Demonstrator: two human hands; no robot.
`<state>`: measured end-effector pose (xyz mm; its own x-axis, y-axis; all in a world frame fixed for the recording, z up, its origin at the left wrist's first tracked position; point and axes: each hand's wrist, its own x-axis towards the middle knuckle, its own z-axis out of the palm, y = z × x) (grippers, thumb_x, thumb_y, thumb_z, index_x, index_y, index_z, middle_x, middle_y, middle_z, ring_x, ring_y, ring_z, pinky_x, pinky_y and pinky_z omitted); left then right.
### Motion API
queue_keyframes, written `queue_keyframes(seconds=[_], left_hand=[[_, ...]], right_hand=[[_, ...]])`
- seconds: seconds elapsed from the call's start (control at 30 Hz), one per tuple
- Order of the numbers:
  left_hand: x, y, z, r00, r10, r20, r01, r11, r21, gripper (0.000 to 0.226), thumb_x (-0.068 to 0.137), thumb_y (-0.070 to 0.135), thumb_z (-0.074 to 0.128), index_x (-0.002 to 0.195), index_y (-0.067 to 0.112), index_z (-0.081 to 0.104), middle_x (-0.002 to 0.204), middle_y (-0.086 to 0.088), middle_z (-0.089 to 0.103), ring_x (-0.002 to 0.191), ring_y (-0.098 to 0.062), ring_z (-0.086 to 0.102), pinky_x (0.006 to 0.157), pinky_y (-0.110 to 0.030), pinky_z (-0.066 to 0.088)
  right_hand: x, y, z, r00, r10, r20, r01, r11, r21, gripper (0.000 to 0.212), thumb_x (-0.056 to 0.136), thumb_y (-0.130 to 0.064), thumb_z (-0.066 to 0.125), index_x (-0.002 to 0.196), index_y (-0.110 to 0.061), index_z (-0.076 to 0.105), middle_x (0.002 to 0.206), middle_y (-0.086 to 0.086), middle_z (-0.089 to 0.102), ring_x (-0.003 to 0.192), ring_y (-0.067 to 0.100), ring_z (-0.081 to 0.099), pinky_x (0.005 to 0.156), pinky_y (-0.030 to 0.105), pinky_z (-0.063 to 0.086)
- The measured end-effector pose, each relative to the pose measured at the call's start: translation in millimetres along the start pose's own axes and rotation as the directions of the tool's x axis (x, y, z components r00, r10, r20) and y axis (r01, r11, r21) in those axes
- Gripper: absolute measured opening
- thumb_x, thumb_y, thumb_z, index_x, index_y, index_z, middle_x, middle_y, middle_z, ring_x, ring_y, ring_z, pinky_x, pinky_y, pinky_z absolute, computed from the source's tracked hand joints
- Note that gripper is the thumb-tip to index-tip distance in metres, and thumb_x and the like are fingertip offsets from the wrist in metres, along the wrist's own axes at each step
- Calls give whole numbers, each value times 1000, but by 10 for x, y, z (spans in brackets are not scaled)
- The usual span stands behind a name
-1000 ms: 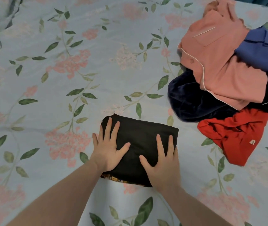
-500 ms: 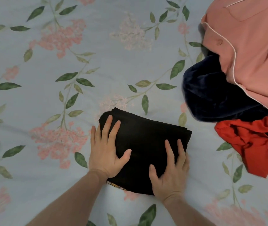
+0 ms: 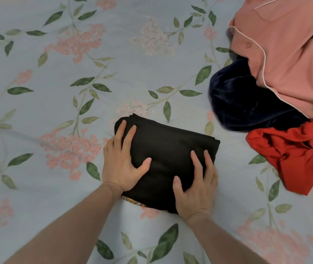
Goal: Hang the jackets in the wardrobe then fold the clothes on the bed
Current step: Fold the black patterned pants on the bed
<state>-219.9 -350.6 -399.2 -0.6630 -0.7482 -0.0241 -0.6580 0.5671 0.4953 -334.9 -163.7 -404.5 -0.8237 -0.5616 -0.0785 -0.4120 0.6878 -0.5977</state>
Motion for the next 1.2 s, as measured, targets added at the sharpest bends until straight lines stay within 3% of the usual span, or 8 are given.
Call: queue_keyframes(seconds=[0.1, 0.2, 0.37, 0.5, 0.6, 0.87, 1.03, 1.2], left_hand=[[-83, 86, -85, 988, -147, -53, 137, 979, -149, 102, 77, 67, 69, 160, 41, 16, 169, 8, 3, 150, -22, 26, 121, -44, 31], [-227, 252, -195, 952, -307, -6, 293, 915, -277, 105, 76, 66, 75, 157, 53, 9, 160, 8, 27, 137, -16, 46, 104, -34, 43], [-471, 439, -455, 887, -433, 162, 451, 734, -508, 112, 75, 61, 82, 156, 56, 4, 155, 15, 43, 134, -16, 53, 110, -36, 43], [-871, 646, -803, 834, -462, 301, 549, 652, -522, 110, 80, 52, 83, 158, 53, 6, 150, 10, 49, 131, -20, 56, 110, -38, 46], [-1340, 964, -1126, 831, -460, 312, 553, 626, -550, 96, 90, 41, 76, 159, 51, 10, 139, 17, 50, 123, -14, 56, 105, -31, 45], [-2874, 2064, -2435, 826, -469, 313, 563, 648, -513, 77, 99, 34, 65, 160, 44, 20, 138, 22, 47, 120, -3, 50, 90, -12, 41], [-3753, 2670, -3154, 857, -440, 266, 510, 662, -549, 62, 101, 36, 61, 153, 50, 31, 141, 25, 49, 127, -3, 54, 110, -33, 47], [-4305, 3027, -3745, 855, -478, 201, 499, 653, -570, 62, 99, 45, 61, 149, 60, 27, 142, 22, 54, 121, -6, 60, 103, -38, 53]], right_hand=[[0, 45, -4, 997, -15, -73, 20, 997, 74, 76, 83, -53, 55, 154, -31, 37, 166, -3, 23, 148, 25, 30, 121, 48, 30], [-32, 38, -43, 994, 48, -102, -25, 975, 221, 76, 88, -55, 57, 156, -31, 34, 165, -5, 24, 149, 19, 30, 119, 45, 34], [-14, -32, -488, 898, 416, 147, -431, 757, 491, 97, 84, -60, 71, 161, -39, 16, 162, -6, 23, 148, 18, 34, 117, 43, 36], [-192, 6, -1102, 813, 319, 487, -560, 655, 506, 84, 77, -56, 82, 150, -45, 41, 141, -12, 59, 121, 12, 63, 103, 42, 54], [-537, -43, -1663, 753, 301, 584, -621, 617, 483, 83, 79, -47, 84, 150, -43, 42, 131, -13, 64, 111, 15, 68, 95, 40, 58], [-1805, -534, -3455, 709, 244, 662, -649, 592, 477, 66, 83, -36, 85, 134, -54, 48, 130, -9, 67, 110, 18, 72, 91, 44, 61], [-2492, -812, -4376, 729, 212, 651, -609, 635, 475, 78, 82, -30, 86, 146, -48, 46, 129, -10, 68, 107, 14, 72, 86, 41, 63], [-2856, -1106, -4867, 756, 112, 645, -531, 682, 503, 73, 83, -27, 85, 145, -43, 50, 130, -8, 69, 108, 12, 72, 87, 38, 62]])
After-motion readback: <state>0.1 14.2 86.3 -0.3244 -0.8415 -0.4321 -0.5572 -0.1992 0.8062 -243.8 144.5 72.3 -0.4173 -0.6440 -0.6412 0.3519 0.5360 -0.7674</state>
